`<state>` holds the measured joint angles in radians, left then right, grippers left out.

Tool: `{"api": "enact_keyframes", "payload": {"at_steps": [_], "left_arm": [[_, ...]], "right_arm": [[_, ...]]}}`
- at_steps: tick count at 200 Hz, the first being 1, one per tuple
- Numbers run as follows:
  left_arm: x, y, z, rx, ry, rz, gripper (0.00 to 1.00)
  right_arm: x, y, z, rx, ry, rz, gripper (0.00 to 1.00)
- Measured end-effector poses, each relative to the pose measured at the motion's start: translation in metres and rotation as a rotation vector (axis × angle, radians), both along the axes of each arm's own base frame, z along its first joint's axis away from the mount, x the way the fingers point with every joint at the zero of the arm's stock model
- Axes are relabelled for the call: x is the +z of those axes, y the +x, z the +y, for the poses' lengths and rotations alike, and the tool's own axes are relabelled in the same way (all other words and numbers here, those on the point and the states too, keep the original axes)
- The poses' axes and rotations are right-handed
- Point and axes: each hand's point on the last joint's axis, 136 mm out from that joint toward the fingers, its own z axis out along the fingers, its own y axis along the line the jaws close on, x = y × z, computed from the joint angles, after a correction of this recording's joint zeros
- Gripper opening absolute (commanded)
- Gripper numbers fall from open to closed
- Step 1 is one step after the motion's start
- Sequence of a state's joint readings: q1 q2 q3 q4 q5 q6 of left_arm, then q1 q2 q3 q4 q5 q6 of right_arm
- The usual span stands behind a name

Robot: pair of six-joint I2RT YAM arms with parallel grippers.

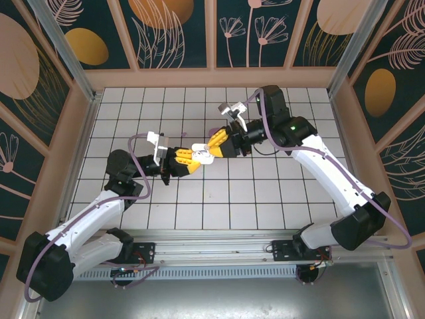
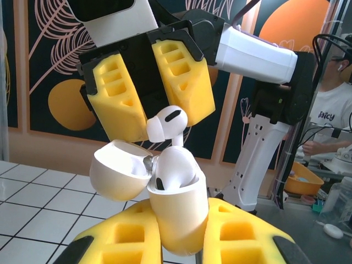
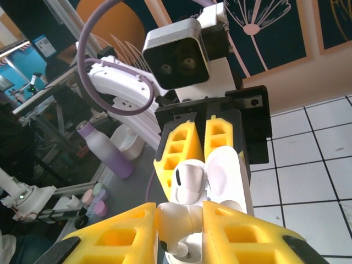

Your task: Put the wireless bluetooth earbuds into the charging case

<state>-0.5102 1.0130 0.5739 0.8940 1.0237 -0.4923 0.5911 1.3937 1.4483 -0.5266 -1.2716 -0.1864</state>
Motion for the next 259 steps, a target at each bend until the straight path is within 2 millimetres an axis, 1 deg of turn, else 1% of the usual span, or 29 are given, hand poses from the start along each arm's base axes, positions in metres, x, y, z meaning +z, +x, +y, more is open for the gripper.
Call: {"api": "enact_keyframes", "payload": {"at_steps": [44, 53, 69, 96, 131, 158, 170, 196, 215, 233, 259], "left_arm": [[-0.01, 0.006, -0.002, 0.018, 0.029, 0.01, 0.0], [-0.013, 0.007, -0.002, 0.02, 0.036, 0.014, 0.0], [-0.016, 0.01, -0.003, 0.027, 0.046, 0.022, 0.0], [-0.021, 0.013, -0.003, 0.037, 0.061, 0.035, 0.0], [-0.027, 0.015, -0.003, 0.048, 0.077, 0.041, 0.0], [-0.027, 0.017, -0.003, 0.066, 0.081, 0.034, 0.0], [-0.027, 0.018, -0.003, 0.073, 0.079, 0.03, 0.0], [-0.028, 0.021, -0.002, 0.092, 0.077, 0.032, 0.0], [-0.025, 0.021, -0.002, 0.097, 0.066, 0.018, 0.0], [-0.021, 0.017, -0.003, 0.08, 0.055, -0.006, 0.0], [-0.013, 0.009, -0.004, 0.061, 0.029, -0.055, 0.0]], "right_arm": [[-0.017, 0.008, 0.003, -0.077, -0.083, -0.029, 0.25], [-0.02, 0.01, 0.004, -0.087, -0.096, -0.032, 0.26], [-0.025, 0.013, 0.005, -0.099, -0.117, -0.032, 0.33], [-0.031, 0.015, 0.008, -0.114, -0.139, -0.04, 0.4], [-0.033, 0.016, 0.011, -0.127, -0.15, -0.057, 0.41], [-0.034, 0.019, 0.012, -0.142, -0.152, -0.067, 0.42], [-0.034, 0.019, 0.013, -0.149, -0.151, -0.068, 0.45], [-0.029, 0.021, 0.013, -0.182, -0.133, -0.088, 0.48], [-0.023, 0.021, 0.012, -0.214, -0.119, -0.105, 0.51], [-0.016, 0.027, 0.011, -0.262, -0.102, -0.13, 0.51], [-0.014, 0.038, 0.011, -0.32, -0.101, -0.129, 0.51]]}}
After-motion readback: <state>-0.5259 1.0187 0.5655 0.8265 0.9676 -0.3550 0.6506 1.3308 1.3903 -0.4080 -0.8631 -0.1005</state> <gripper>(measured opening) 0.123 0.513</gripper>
